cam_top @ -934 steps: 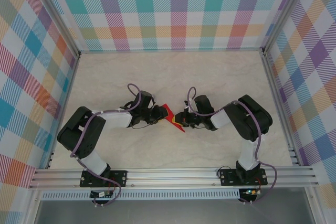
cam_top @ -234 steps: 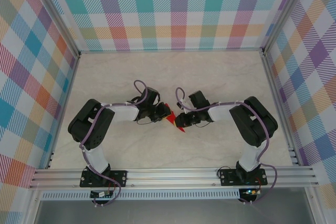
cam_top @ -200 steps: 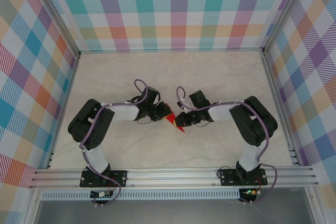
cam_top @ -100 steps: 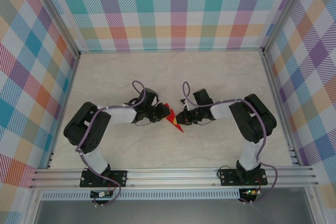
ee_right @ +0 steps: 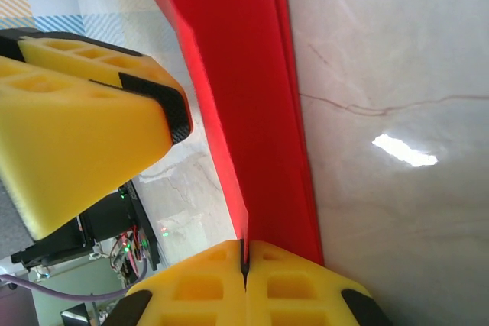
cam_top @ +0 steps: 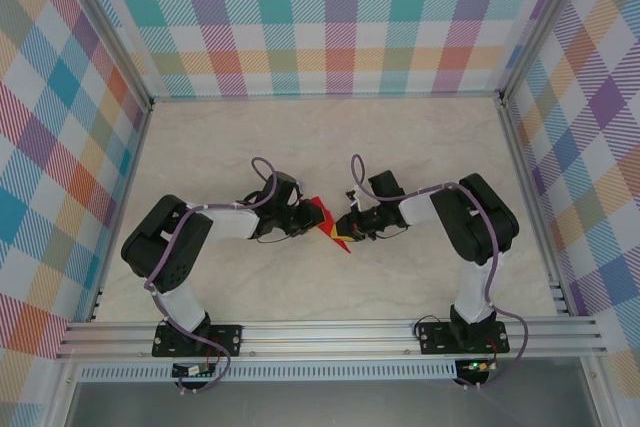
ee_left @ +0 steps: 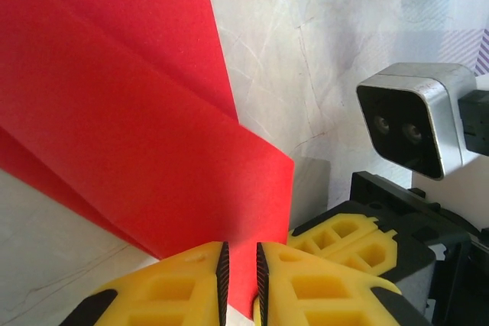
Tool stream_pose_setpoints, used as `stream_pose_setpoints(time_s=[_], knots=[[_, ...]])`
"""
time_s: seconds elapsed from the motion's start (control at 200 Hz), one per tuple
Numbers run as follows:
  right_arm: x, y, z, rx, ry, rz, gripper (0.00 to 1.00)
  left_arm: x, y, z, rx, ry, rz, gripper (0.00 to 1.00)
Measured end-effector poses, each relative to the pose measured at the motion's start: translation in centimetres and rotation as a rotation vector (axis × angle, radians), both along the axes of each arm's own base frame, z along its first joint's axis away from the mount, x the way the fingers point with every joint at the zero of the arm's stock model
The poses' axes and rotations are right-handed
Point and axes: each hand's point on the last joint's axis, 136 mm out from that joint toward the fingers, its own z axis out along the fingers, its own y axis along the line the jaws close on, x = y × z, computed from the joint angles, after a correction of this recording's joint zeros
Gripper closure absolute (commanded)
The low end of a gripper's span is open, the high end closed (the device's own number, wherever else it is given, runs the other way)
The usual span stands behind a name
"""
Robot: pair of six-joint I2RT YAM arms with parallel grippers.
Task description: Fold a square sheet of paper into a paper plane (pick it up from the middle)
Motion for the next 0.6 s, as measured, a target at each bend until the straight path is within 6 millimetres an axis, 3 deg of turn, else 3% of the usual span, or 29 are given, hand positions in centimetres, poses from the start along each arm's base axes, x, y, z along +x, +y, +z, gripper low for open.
stream_pose_setpoints(time_s=[0.6], knots=[[0.3,-0.1,0.0,0.023,0.069,-0.031,1.0,-1.1,-0.6,-0.4,-0.01,0.004,-0.029,0.81]])
